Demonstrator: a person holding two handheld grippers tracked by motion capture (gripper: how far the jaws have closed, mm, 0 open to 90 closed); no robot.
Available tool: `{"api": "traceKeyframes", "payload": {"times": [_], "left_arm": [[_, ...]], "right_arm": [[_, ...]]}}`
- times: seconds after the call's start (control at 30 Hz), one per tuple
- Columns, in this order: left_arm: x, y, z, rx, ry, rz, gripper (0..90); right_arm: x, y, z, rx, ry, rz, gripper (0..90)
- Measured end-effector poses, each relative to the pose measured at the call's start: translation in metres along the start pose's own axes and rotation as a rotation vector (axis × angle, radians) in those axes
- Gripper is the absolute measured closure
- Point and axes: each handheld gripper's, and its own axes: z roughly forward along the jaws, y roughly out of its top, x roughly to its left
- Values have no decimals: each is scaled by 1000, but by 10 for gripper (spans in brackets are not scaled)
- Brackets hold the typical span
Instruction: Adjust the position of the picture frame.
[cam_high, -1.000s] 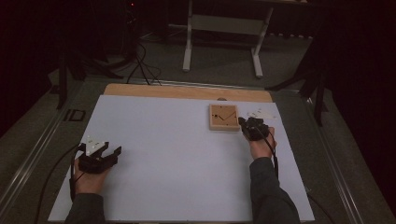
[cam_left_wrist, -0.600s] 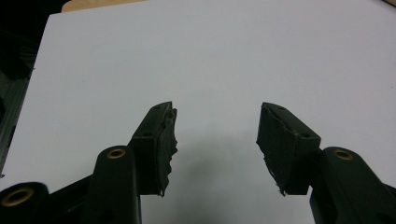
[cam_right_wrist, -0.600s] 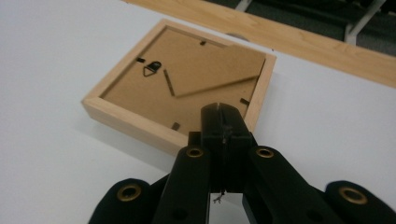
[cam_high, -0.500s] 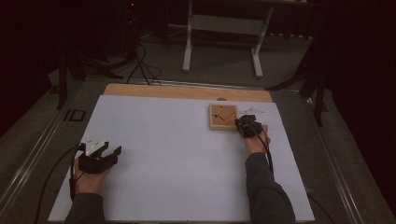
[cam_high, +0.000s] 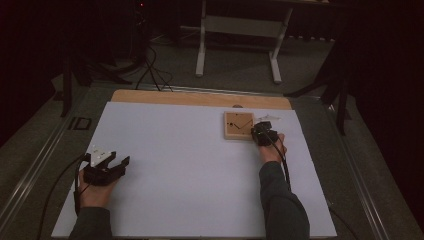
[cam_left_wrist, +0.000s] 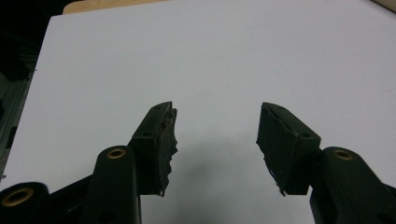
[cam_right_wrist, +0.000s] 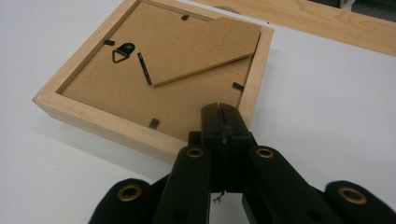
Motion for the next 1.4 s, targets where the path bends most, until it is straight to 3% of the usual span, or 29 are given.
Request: {"api": "traceKeyframes", "payload": {"times": [0.53, 0.83, 1.07, 1.23, 1.4], "left_arm": [[-1, 0, 1, 3, 3, 6, 463], [-1, 0, 0, 3, 9, 11, 464], [-1, 0, 0, 2, 12, 10, 467], [-1, 0, 0, -2, 11, 8, 467], [-1, 0, 0, -4, 11, 8, 467]], "right_arm": [[1, -2, -4, 9, 29, -5, 900], [7, -6, -10, 18, 46, -53, 900], [10, -10, -14, 14, 90, -27, 900], [14, -12, -17, 15, 110, -44, 900], [18, -19, -20, -11, 149, -24, 900]]}}
